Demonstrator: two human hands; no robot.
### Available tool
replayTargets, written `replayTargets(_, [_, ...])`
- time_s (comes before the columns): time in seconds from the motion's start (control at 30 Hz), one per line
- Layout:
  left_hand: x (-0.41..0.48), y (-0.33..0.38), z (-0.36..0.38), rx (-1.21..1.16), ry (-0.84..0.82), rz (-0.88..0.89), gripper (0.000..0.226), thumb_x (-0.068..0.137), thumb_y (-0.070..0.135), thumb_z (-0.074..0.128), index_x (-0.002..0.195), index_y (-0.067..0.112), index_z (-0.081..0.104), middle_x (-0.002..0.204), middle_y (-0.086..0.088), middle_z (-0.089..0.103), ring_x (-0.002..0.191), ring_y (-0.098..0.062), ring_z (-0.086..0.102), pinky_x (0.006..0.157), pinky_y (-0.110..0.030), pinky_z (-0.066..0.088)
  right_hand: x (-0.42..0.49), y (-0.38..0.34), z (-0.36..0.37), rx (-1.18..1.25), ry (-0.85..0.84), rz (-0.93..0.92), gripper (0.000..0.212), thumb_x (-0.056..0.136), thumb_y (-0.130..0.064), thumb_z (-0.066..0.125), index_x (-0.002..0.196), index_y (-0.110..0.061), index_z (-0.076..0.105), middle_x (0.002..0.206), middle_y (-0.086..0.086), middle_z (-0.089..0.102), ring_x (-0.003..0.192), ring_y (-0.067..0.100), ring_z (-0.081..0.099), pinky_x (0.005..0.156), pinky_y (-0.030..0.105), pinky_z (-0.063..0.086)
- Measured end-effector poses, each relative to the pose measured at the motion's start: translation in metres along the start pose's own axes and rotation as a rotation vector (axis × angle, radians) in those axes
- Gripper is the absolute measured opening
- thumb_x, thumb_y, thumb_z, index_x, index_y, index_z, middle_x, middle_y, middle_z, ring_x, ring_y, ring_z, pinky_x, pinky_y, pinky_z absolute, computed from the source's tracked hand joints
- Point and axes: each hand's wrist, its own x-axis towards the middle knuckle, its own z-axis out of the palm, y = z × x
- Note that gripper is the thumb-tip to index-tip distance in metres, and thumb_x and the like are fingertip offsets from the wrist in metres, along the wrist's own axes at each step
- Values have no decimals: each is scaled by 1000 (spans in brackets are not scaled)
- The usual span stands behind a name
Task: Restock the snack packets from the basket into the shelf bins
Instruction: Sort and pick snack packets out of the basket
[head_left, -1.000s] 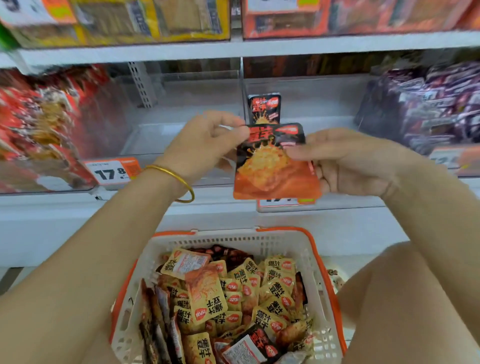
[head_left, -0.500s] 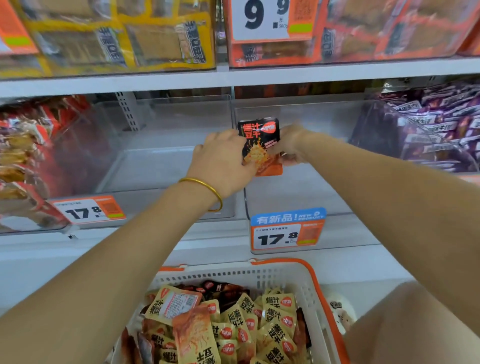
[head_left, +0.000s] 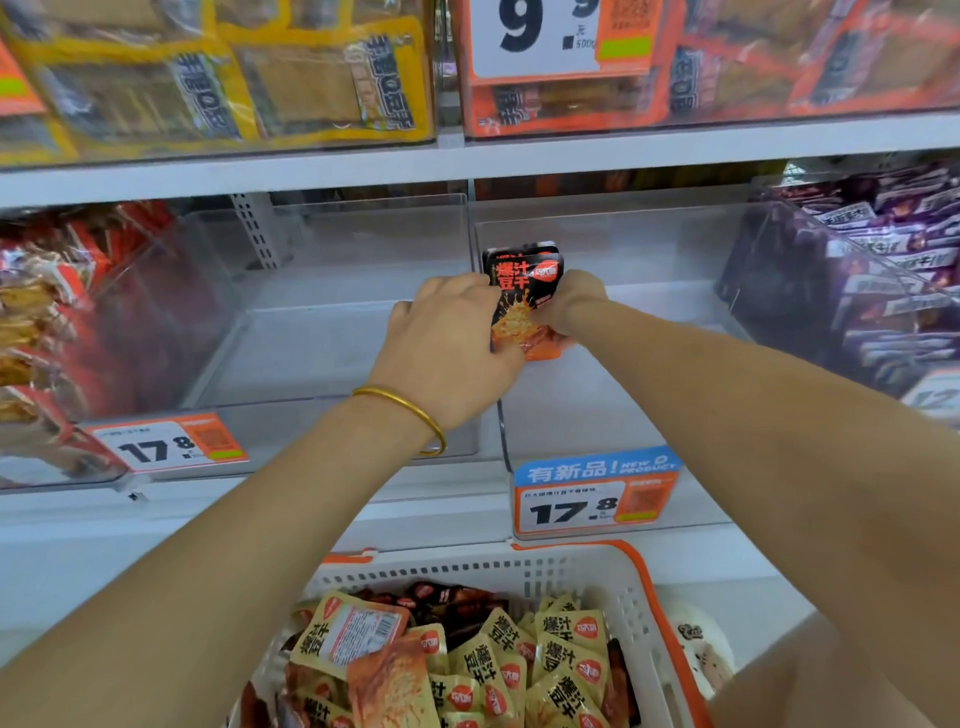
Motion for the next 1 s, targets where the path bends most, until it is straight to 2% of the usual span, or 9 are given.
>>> replayTargets(0.07, [-1, 0, 0, -12, 4, 1, 55, 78, 43, 39, 122, 13, 56, 133, -3, 50, 127, -22, 37, 99, -35, 30, 4, -2, 3, 31, 27, 14, 38, 88, -22, 63, 63, -14, 36, 109, 12, 67, 101, 26, 65, 89, 32, 52])
replayTargets(0.2, [1, -2, 2, -11, 27, 14, 39, 90, 30, 53, 124, 11, 54, 135, -4, 49, 128, -22, 36, 101, -34, 30, 8, -4, 6, 58, 54, 5, 39, 84, -21, 69, 66, -14, 36, 111, 12, 65, 103, 27, 63, 90, 34, 52])
replayTargets(0.4, [-1, -2, 1, -48, 23, 22, 62, 70, 41, 35, 121, 11, 56, 131, -5, 51, 124, -23, 38, 98, -33, 32, 12, -1, 8, 229, 26, 78, 41, 80, -21, 75, 68, -14, 36, 102, 12, 67, 91, 25, 67, 83, 32, 55])
replayTargets(0.53, [-2, -2, 1, -72, 23, 28, 61, 71, 40, 36, 120, 12, 57, 131, -5, 52, 124, -23, 39, 99, -33, 32, 14, -1, 10, 240, -41, 126, 42, 79, -27, 76, 100, -5, 48, 98, 13, 65, 93, 26, 68, 87, 34, 55])
replayTargets(0.73, [-2, -3, 4, -86, 34, 32, 61, 73, 42, 34, 120, 11, 57, 131, -4, 51, 124, -23, 38, 100, -34, 32, 12, 2, 6, 222, -97, 172, 36, 80, -27, 75, 83, -9, 45, 72, 8, 68, 62, 18, 66, 75, 26, 57])
replayTargets(0.8, [-2, -4, 6, -87, 38, 38, 61, 78, 47, 36, 124, 12, 55, 137, -3, 48, 128, -23, 36, 103, -36, 30, 6, 4, -3, 178, -103, 146, 33, 82, -25, 73, 86, -9, 45, 64, 6, 68, 70, 20, 68, 85, 28, 54])
replayTargets(0.87, [-3, -6, 7, -104, 55, 33, 56, 89, 49, 42, 132, 14, 51, 145, -2, 41, 134, -22, 31, 107, -37, 25, -4, 4, -16, 243, -152, 115, 28, 84, -18, 71, 82, -7, 45, 78, 10, 66, 76, 24, 67, 86, 32, 54])
replayTargets(0.93, [-10, -7, 5, -168, 120, 35, 61, 87, 53, 41, 134, 15, 50, 144, -2, 43, 134, -22, 33, 108, -35, 25, -25, -1, -40, 353, -150, 52, 28, 84, -14, 71, 72, -9, 46, 83, 13, 64, 70, 24, 64, 74, 34, 57])
replayTargets(1.0, [-25, -9, 2, -274, 249, 82, 61, 82, 52, 41, 126, 12, 58, 134, -6, 53, 127, -25, 43, 105, -34, 29, -68, -8, -68, 389, -65, -72, 32, 84, -15, 71, 67, -10, 45, 62, 10, 60, 56, 18, 63, 55, 30, 57])
